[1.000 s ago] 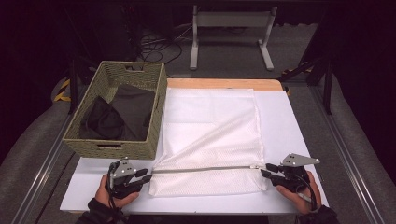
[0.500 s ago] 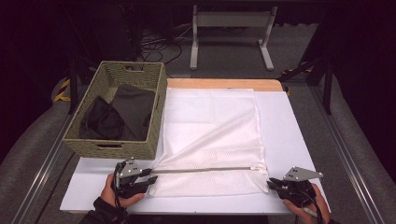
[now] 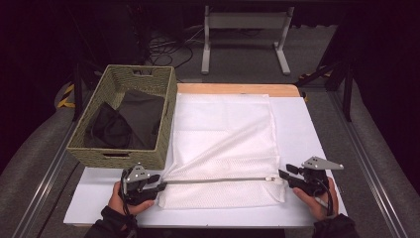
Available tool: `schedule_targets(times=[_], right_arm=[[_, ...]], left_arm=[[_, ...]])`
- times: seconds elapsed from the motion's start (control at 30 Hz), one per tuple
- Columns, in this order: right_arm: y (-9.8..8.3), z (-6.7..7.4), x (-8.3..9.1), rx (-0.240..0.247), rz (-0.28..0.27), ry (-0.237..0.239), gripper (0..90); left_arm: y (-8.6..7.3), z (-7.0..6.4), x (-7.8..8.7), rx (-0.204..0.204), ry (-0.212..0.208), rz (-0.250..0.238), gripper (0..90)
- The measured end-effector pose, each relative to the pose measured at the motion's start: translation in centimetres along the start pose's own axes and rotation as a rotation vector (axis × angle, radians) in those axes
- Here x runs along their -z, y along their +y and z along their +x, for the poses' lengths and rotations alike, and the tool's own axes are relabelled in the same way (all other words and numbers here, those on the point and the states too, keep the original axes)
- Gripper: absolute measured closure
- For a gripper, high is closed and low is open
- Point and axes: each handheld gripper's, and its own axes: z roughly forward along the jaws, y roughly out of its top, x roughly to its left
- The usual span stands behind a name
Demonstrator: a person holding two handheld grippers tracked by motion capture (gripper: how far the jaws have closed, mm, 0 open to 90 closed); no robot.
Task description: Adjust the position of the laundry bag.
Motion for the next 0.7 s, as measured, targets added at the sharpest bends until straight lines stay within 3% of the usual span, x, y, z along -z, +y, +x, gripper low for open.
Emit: schedule_targets(times=[0.13,0.2,0.3,0.43,0.47,0.53,0.6,0.7], right_arm=[[1.1,-1.3,-2.2,-0.045,0.017,-0.025,56.7],[1.3,-1.6,-3.6,-0.039,0.062,-0.014,56.3],[1.9,-1.7,-4.5,-0.027,0.08,-0.042,66.4],[2.2,-1.7,-4.9,-0.013,0.093,-0.039,85.9],[2.3,-1.6,-4.9,-0.006,0.096,-0.038,87.6],[2.5,-1.3,-5.1,0.022,0.102,-0.056,88.2],[2.6,-1.4,-5.2,0.016,0.089,-0.066,88.0],[2.6,-1.4,-5.0,0.013,0.074,-0.062,76.9]], left_arm=[[0.3,-0.1,-0.3,-0.005,-0.002,0.009,71.3],[0.4,-0.1,-0.3,-0.016,0.0,0.012,76.0],[0.4,0.0,-0.4,-0.007,-0.013,0.015,81.1],[0.7,0.2,-0.5,-0.017,0.034,0.011,82.0],[0.8,0.2,-0.6,-0.02,0.029,0.014,82.0],[0.8,0.3,-0.7,-0.006,0.031,0.008,82.0],[1.0,0.4,-0.7,-0.016,0.042,0.012,81.7],[0.8,0.3,-0.5,-0.012,0.04,-0.005,78.4]])
